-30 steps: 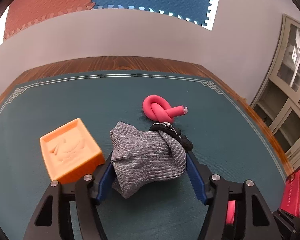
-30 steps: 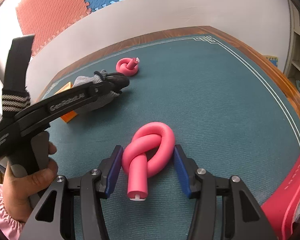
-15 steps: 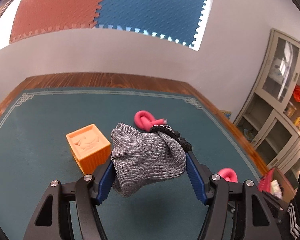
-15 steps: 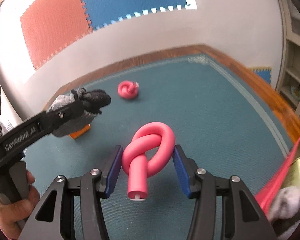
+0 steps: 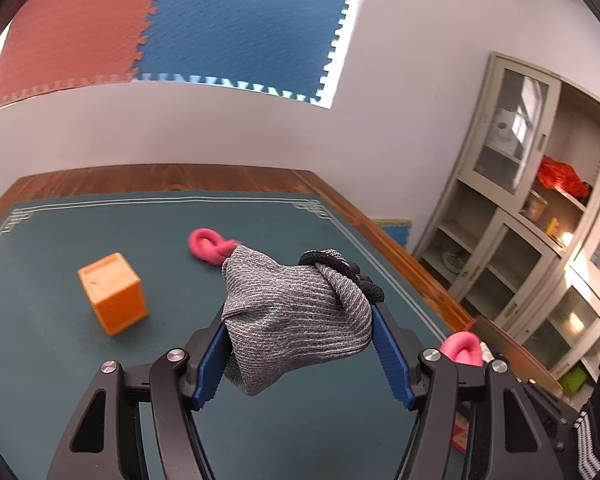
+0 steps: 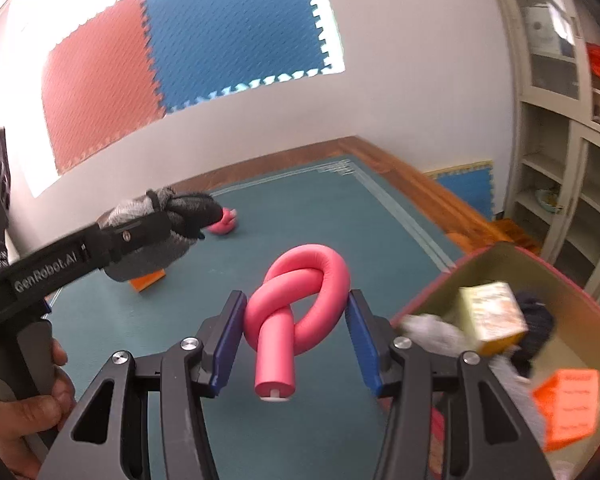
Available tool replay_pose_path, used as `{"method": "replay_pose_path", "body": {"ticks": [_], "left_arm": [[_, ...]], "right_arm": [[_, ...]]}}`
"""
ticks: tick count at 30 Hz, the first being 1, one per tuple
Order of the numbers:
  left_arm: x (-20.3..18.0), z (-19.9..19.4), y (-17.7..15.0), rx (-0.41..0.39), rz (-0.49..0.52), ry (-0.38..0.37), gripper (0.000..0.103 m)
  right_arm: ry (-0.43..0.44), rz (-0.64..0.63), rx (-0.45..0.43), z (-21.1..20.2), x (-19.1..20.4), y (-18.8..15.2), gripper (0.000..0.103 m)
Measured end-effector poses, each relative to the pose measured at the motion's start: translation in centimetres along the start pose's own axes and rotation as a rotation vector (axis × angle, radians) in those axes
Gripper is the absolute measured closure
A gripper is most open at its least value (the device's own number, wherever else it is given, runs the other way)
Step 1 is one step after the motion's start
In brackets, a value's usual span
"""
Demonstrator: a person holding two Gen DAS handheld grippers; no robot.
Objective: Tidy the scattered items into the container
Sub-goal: 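Carry the grey sock into the tin with the left tool while the right tool carries the pink knot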
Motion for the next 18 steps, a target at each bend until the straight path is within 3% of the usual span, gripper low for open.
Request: {"method": "replay_pose_path", "body": {"ticks": [9, 18], "left_arm": [[-5.8, 0.5, 0.1, 0.01, 0.061, -0.108, 0.035], [-11.9, 1.0, -0.4, 0.034, 0.129, -0.215, 0.035]], "right_arm": [[-0.113, 0.055, -0.113, -6.6, -6.5, 1.0, 0.048], [-0.263, 0.125, -0.139, -10.1, -13.1, 0.9, 0.048]]}}
Point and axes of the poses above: each gripper's, at about its wrist camera, not at the fingertips, and z roughly the way its jaws point, x to its left, y to its top, the point moved 1 cm from there along z, roughly the way its jaws point, and after that the axes turned 8 degrees about z, right-handed, at the moved point
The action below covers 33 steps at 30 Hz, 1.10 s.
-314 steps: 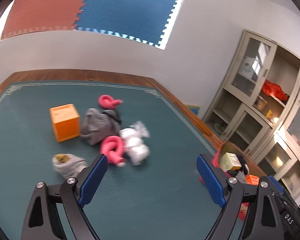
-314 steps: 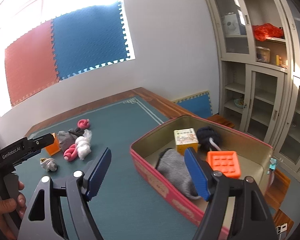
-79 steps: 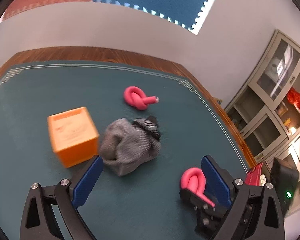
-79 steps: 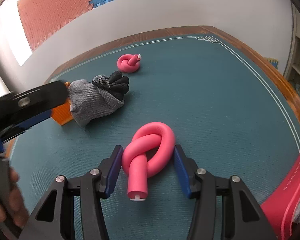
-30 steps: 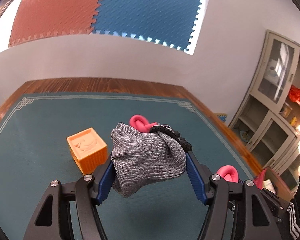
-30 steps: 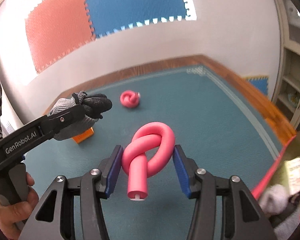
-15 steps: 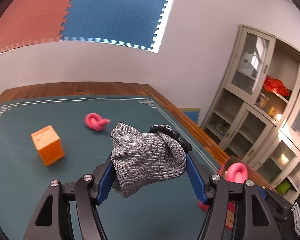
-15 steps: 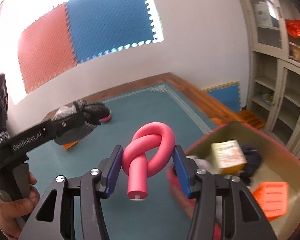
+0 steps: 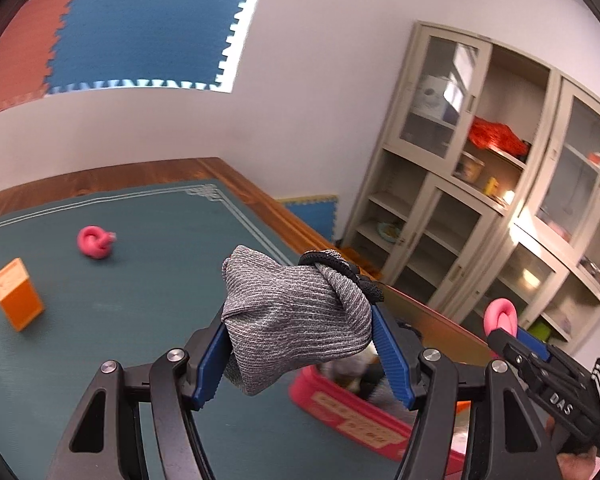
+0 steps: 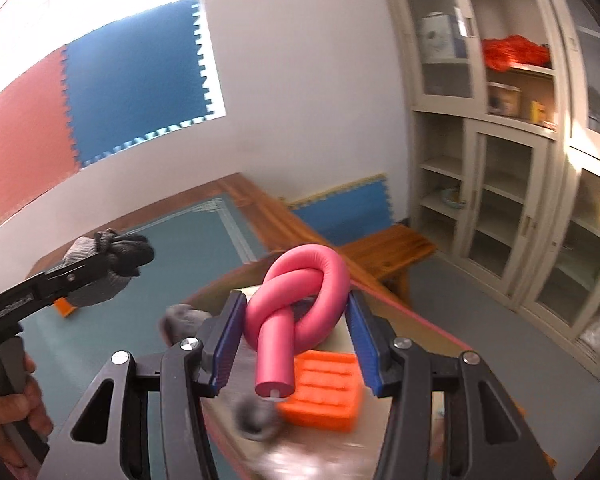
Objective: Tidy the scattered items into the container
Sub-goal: 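Carry the grey sock into the tin with the left tool while the right tool carries the pink knot, then open both tools in the tin and move back toward the orange cube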
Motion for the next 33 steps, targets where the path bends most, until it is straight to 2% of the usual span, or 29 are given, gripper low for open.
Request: {"method": "replay_pose_path", "body": {"ticks": [5, 11, 15, 17, 19, 20, 33], "left_arm": [[-3.3, 1.4, 0.1, 0.02, 0.042, -0.054, 0.034], [-6.5, 3.4, -0.4, 0.062, 0.088, -0.103, 0.033], [-7.5, 3.6, -0.7, 0.078, 0.114, -0.114, 0.026], [-7.3, 3.5, -0.7, 0.077, 0.11, -0.114, 0.026], [-6.9, 3.3, -0.7, 0.077, 0.1, -0.114, 0.026], [-6.7, 3.2, -0.7, 0.076, 0.096, -0.112, 0.026], [-3.1, 0.6, -0.7, 0.03, 0.033, -0.082, 0.026]], "right_arm": [[-0.042, 0.037, 0.003, -0.3, -2.5, 0.0, 0.048], [-0.068, 0.06, 0.036, 0.4, -3.6, -0.4, 0.047], [-0.075, 0.074, 0.039, 0.5, -4.0, -0.7, 0.047], [-0.073, 0.077, 0.043, 0.5, -4.0, -0.7, 0.044], [-0.065, 0.084, 0.044, 0.5, -4.0, -0.7, 0.03], [-0.063, 0.086, 0.041, 0.4, -4.0, -0.8, 0.029], [-0.019, 0.061, 0.009, -0.1, -1.1, -0.9, 0.028]]}}
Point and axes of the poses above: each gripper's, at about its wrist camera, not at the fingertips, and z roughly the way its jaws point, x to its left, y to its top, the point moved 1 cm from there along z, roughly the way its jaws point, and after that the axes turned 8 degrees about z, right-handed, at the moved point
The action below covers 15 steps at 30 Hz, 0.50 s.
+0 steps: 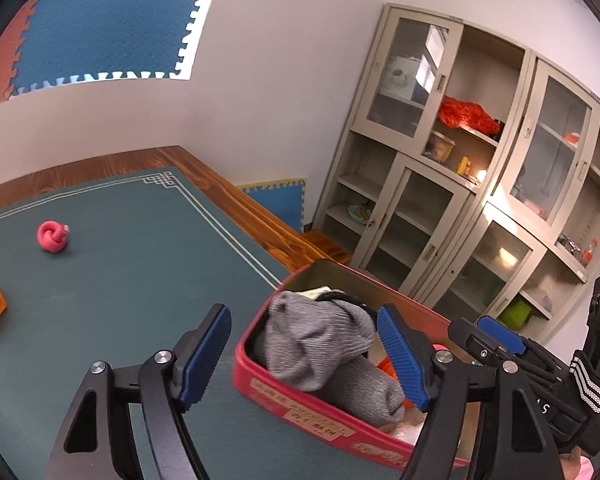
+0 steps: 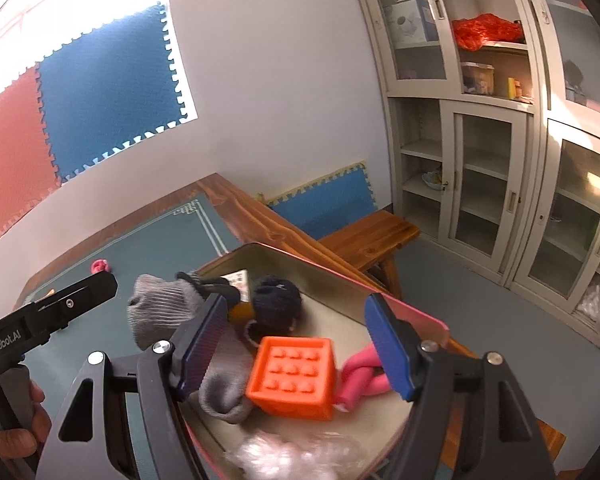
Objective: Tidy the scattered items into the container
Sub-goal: 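Open both tools in the tin and move back toward the orange cube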
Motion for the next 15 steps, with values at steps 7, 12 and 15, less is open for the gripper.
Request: {"method": "replay_pose_path", "body": {"ticks": [7, 12, 15], "left_arm": [[4.3, -2.1, -0.6, -0.019, -0.07, 0.06, 0.026], [7.7, -4.1, -1.3, -0.032, -0.109, 0.129, 0.024], [10.2, -5.4, -1.8, -0.042, -0.144, 0.177, 0.019]], "right_arm": [[0.062, -0.059, 0.004, 0.6, 4.1, -0.1, 0.028], [0.118, -0.101, 0.009, 1.1, 7.6, -0.4, 0.028], [0.154, -0.14, 0.019, 1.7, 10.3, -1.1, 0.028]]}}
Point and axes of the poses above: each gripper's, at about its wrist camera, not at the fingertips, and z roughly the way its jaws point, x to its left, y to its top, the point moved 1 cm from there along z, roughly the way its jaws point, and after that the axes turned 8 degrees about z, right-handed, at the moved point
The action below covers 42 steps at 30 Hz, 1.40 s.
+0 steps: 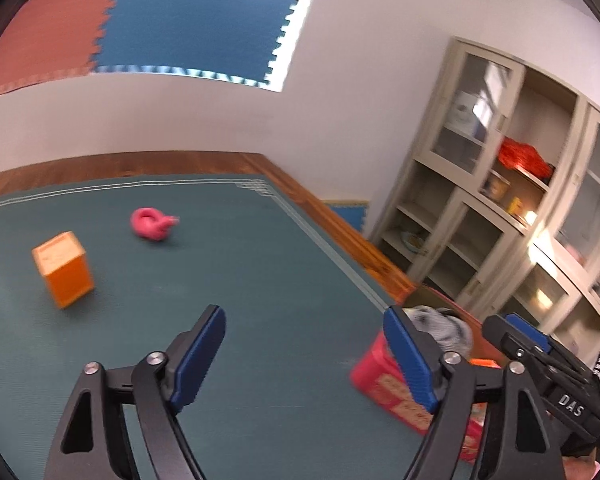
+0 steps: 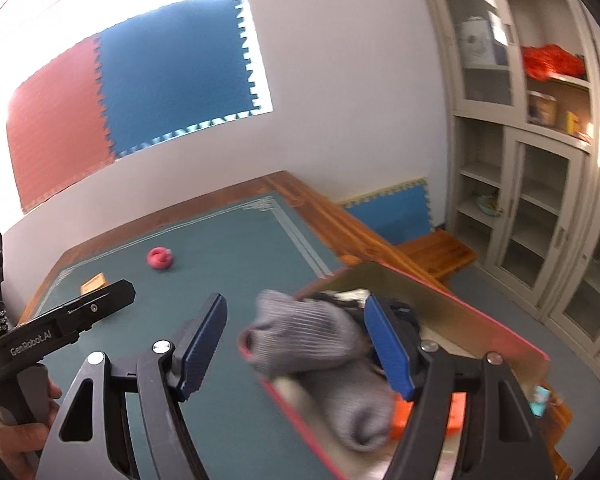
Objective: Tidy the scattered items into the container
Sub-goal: 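Open both tools in the tin and move back toward the orange cube, then approach the orange rubber cube with the left tool while the right tool grasps the second pink knot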
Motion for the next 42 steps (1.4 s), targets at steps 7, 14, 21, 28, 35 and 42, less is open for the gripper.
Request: {"method": "replay_pose_path", "body": {"ticks": [7, 14, 21, 28, 35, 42], "left_arm": [[7.0, -1.3, -0.9, 0.006, -0.064, 0.154, 0.007], [14.4, -1.5, -1.1, 0.019, -0.148, 0.315, 0.005], [18.3, 0.4, -0.5, 0.056, -0.188, 0.353, 0.005], [20.5, 3.6, 0.4, 0.098, -0.226, 0.35, 0.005], [22.2, 8.2, 0.9, 0.181, -0.255, 0.463, 0.005], [23.8, 9.6, -0.5, 0.201, -0.248, 0.548, 0.005]], "right_arm": [[0.065, -0.064, 0.039, 2.4, 4.7, -0.5, 0.025], [0.105, -0.104, 0.098, 5.5, 7.8, -0.4, 0.025], [0.111, -0.151, 0.114, 9.4, 11.2, 1.0, 0.025], [0.103, -0.148, 0.152, 13.4, 13.1, 1.4, 0.025], [0.082, -0.152, 0.187, 16.2, 13.5, 1.1, 0.025], [0.069, -0.144, 0.2, 19.5, 13.5, 1.7, 0.025]]}}
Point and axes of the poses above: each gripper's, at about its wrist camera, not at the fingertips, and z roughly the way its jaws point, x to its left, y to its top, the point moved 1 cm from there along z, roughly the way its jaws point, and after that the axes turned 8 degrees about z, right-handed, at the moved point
